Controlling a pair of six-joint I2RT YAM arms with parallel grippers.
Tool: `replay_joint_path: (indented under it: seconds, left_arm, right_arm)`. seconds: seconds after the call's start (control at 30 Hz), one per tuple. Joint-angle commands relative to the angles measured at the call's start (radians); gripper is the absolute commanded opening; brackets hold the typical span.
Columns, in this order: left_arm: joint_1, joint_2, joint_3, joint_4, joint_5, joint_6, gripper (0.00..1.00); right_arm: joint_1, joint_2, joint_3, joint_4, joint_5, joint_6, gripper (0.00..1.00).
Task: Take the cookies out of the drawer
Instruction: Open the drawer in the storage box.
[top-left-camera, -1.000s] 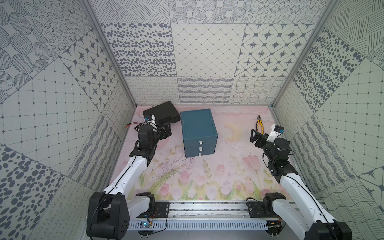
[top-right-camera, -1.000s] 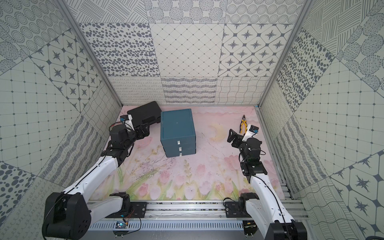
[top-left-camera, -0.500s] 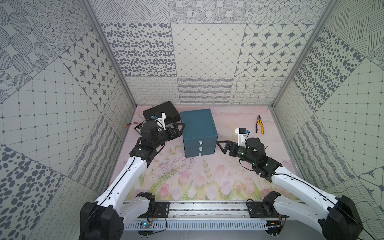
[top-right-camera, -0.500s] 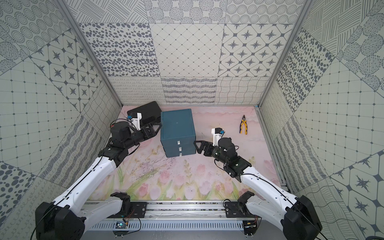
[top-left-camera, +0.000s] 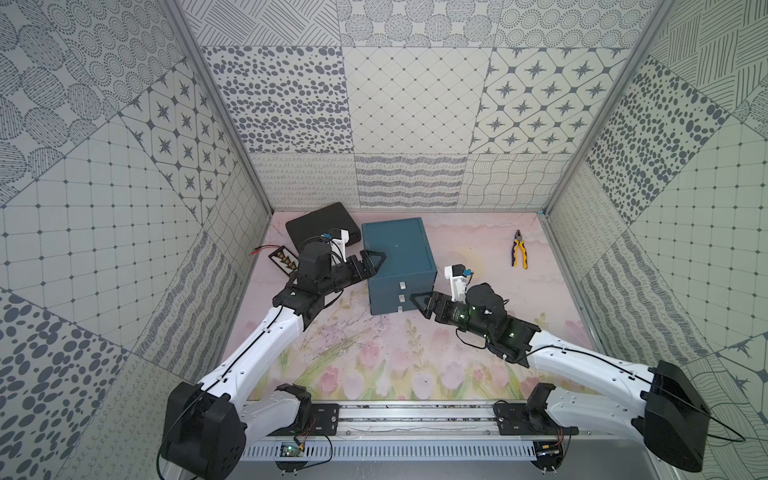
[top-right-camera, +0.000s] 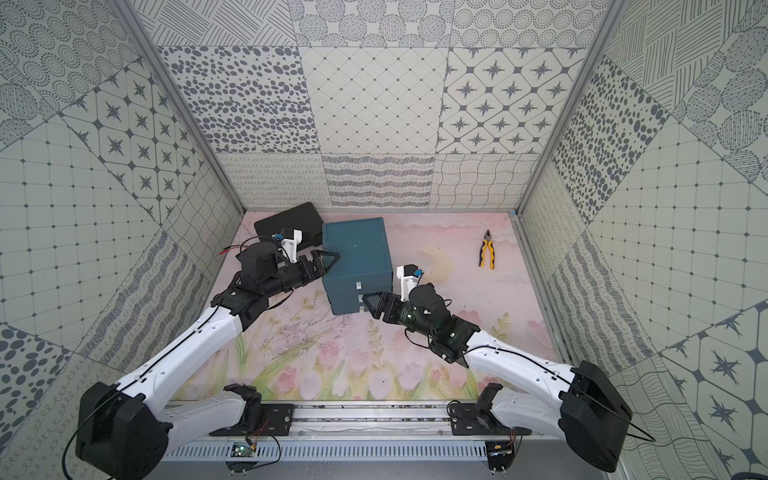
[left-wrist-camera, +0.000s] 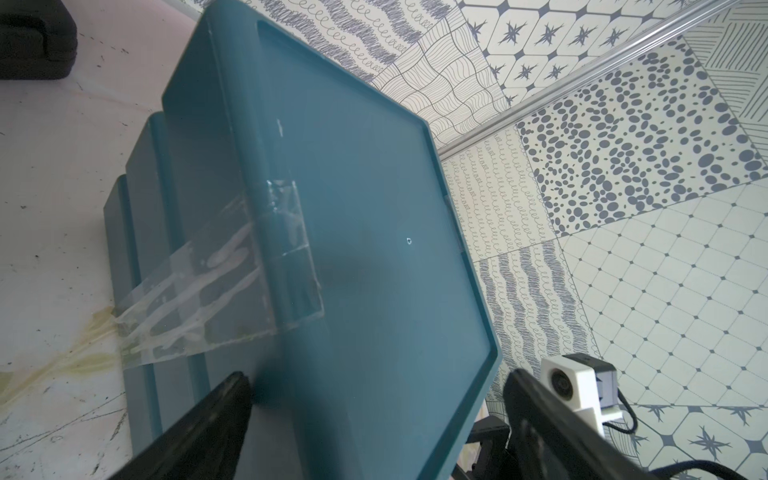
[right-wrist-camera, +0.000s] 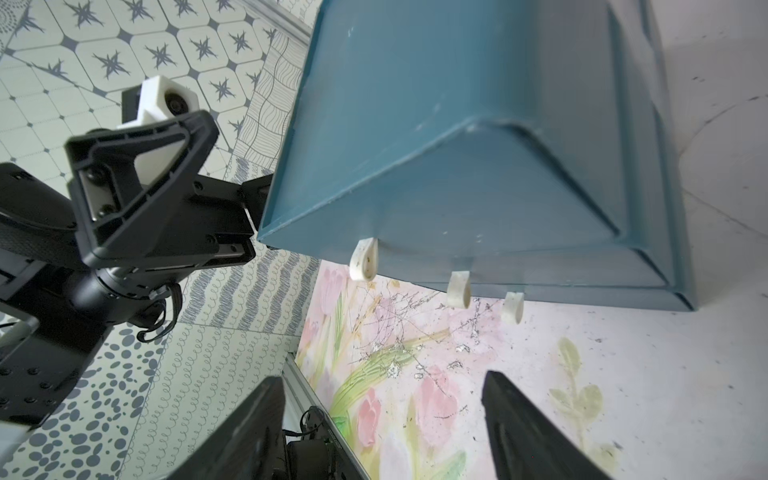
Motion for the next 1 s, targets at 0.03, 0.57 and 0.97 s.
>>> replay_joint_path:
  seconds: [0.03, 0.57, 0.97]
  left_arm:
    - [-0.022, 0.02, 0.022, 0.013, 0.017, -0.013, 0.99]
    - [-0.051, 0.073, 0.048, -0.038, 0.01, 0.019, 0.99]
    - [-0.055, 0.075, 0.056, -0.07, 0.001, 0.04, 0.99]
  right_arm:
    - [0.002, 0.078, 0.072, 0.134, -0.01, 0.036, 0.7]
    - [0.002, 0.255, 0.16, 0.192, 0.062, 0.072, 0.42]
    - [0.002, 0.258, 0.187, 0.131, 0.104, 0.03, 0.17]
